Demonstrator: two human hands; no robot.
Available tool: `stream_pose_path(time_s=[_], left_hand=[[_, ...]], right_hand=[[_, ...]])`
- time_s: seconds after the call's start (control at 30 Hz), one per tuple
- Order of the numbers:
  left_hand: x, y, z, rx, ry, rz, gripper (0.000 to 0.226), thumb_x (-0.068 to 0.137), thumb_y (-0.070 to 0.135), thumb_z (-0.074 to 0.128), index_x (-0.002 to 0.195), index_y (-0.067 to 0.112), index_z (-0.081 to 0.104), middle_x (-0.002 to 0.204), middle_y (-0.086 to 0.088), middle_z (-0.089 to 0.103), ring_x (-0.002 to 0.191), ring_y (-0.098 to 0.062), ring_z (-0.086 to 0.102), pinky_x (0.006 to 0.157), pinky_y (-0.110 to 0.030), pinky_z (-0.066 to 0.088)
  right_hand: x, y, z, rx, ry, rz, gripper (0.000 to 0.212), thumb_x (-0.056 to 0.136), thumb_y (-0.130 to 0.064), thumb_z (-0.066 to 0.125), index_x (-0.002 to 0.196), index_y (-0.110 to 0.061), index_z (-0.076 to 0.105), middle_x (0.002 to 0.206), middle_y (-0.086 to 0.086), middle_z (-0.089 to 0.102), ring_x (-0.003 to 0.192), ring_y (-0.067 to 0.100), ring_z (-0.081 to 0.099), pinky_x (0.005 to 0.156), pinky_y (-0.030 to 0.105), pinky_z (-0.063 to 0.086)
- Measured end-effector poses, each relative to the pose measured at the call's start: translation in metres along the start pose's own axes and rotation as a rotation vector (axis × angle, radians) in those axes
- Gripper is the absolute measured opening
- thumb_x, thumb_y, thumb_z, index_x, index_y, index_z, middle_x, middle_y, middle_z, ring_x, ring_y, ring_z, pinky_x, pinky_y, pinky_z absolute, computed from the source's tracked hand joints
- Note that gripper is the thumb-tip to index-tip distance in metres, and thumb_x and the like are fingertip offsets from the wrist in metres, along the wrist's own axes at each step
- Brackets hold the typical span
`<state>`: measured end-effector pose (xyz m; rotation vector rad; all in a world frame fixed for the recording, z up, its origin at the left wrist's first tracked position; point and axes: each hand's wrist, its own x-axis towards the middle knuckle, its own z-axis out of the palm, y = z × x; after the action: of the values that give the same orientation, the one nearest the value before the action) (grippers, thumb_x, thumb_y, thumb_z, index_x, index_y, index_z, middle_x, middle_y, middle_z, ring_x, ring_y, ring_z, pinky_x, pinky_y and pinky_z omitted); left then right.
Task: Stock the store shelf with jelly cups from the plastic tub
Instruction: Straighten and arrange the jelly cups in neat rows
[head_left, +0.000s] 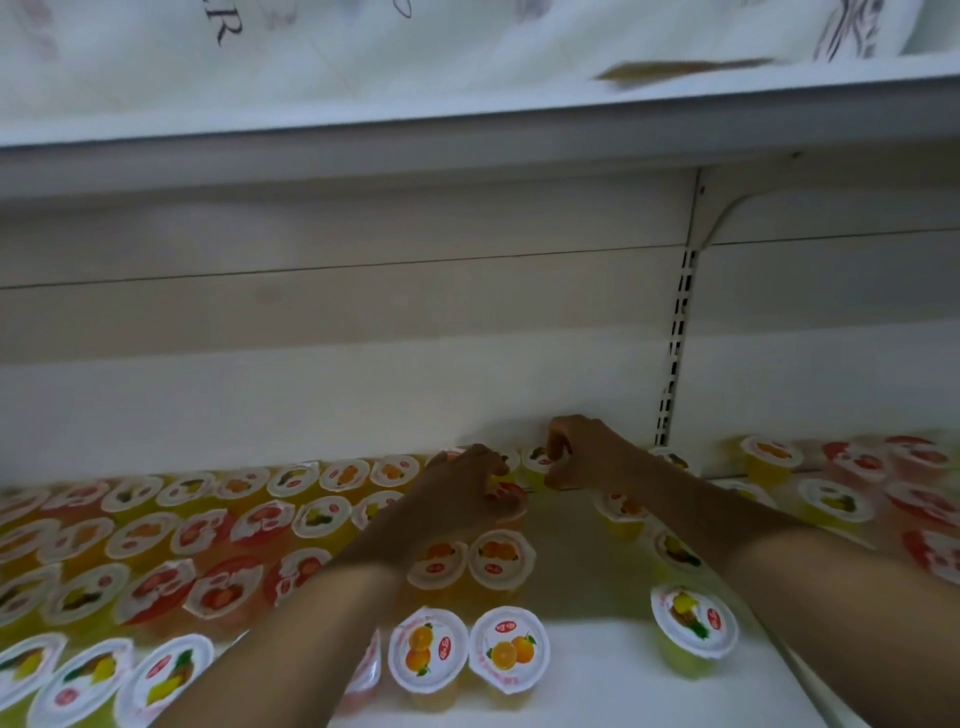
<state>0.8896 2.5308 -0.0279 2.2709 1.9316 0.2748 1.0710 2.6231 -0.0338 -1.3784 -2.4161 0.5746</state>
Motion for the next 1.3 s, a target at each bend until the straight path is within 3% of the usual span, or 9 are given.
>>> stream_pose_path(time_s=[0.13,0.23,0.37,0.47,0.67,0.9,1.03,1.17,1.3], left_hand=[[-0.006,0.002,-0.003,0.002,0.067,0.001,0.05,0.097,0.044,0.047,0.141,0.023,0.041,0.145,0.004,0.044,0.13,-0.017,0.043,0.111,-0.037,0.027],[-0.019,-0.008,-0.004,-0.03,0.182,0.061,0.04,0.098,0.042,0.042,0.136,0.03,0.048,0.141,0.009,0.047,0.129,-0.013,0.044,0.112,-0.041,0.026],[-0.039,-0.012,-0.003,-0.071,0.255,0.087,0.036,0.095,0.05,0.04,0.121,0.036,0.062,0.125,0.014,0.06,0.119,-0.012,0.052,0.105,-0.036,0.034],[-0.046,-0.009,0.004,-0.055,0.187,0.035,0.032,0.096,0.051,0.04,0.118,0.04,0.061,0.127,0.018,0.056,0.125,-0.009,0.044,0.113,-0.041,0.023],[-0.049,0.0,0.005,-0.019,0.139,-0.007,0.03,0.096,0.049,0.043,0.122,0.041,0.057,0.137,0.02,0.049,0.135,-0.007,0.034,0.119,-0.039,0.001],[-0.054,0.007,-0.001,-0.037,0.141,-0.034,0.032,0.095,0.049,0.048,0.124,0.039,0.058,0.135,0.018,0.052,0.131,-0.012,0.04,0.117,-0.034,0.012],[-0.058,0.012,-0.004,-0.037,0.137,-0.052,0.033,0.095,0.048,0.048,0.125,0.038,0.056,0.137,0.016,0.05,0.131,-0.014,0.039,0.115,-0.037,0.018],[-0.062,0.014,-0.006,-0.026,0.136,-0.045,0.036,0.094,0.049,0.049,0.129,0.038,0.051,0.138,0.016,0.048,0.131,-0.013,0.038,0.117,-0.038,0.018],[-0.074,0.015,-0.004,0.019,0.179,0.015,0.034,0.095,0.048,0.047,0.129,0.043,0.05,0.139,0.021,0.043,0.134,-0.009,0.032,0.112,-0.027,0.013]], right_hand=[[-0.016,-0.004,-0.017,-0.048,-0.011,-0.011,0.034,0.074,-0.027,0.079,0.101,-0.019,0.059,0.106,0.0,0.056,0.093,0.018,0.057,0.076,0.031,0.049],[-0.042,-0.005,-0.04,-0.057,0.049,-0.026,0.036,0.079,-0.036,0.075,0.11,-0.026,0.061,0.111,-0.008,0.054,0.096,0.012,0.056,0.076,0.026,0.044],[-0.078,-0.003,-0.056,-0.337,-0.149,0.045,0.051,0.074,-0.049,0.073,0.121,-0.038,0.056,0.112,-0.015,0.047,0.11,0.012,0.051,0.084,0.025,0.037],[-0.08,0.005,-0.046,-0.316,-0.155,0.091,0.05,0.07,-0.047,0.076,0.115,-0.039,0.056,0.114,-0.013,0.053,0.1,0.012,0.054,0.079,0.025,0.04],[-0.077,-0.008,-0.015,-0.111,0.012,0.033,0.033,0.064,-0.035,0.078,0.093,-0.033,0.061,0.087,-0.014,0.057,0.079,0.009,0.059,0.063,0.024,0.044],[-0.068,-0.027,0.004,0.003,0.079,0.022,0.033,0.071,-0.031,0.076,0.101,-0.024,0.064,0.083,-0.012,0.061,0.067,0.002,0.056,0.054,0.016,0.037],[-0.069,-0.029,0.007,-0.038,0.077,0.028,0.036,0.074,-0.038,0.075,0.106,-0.026,0.063,0.088,-0.012,0.059,0.082,0.01,0.06,0.062,0.023,0.038],[-0.079,-0.028,-0.008,-0.11,0.068,0.043,0.046,0.08,-0.057,0.065,0.12,-0.035,0.059,0.112,-0.007,0.054,0.106,0.015,0.057,0.084,0.03,0.044],[-0.11,-0.018,-0.047,-0.159,0.107,0.137,0.039,0.084,-0.06,0.059,0.117,-0.038,0.059,0.113,-0.011,0.052,0.096,0.008,0.053,0.085,0.028,0.043]])
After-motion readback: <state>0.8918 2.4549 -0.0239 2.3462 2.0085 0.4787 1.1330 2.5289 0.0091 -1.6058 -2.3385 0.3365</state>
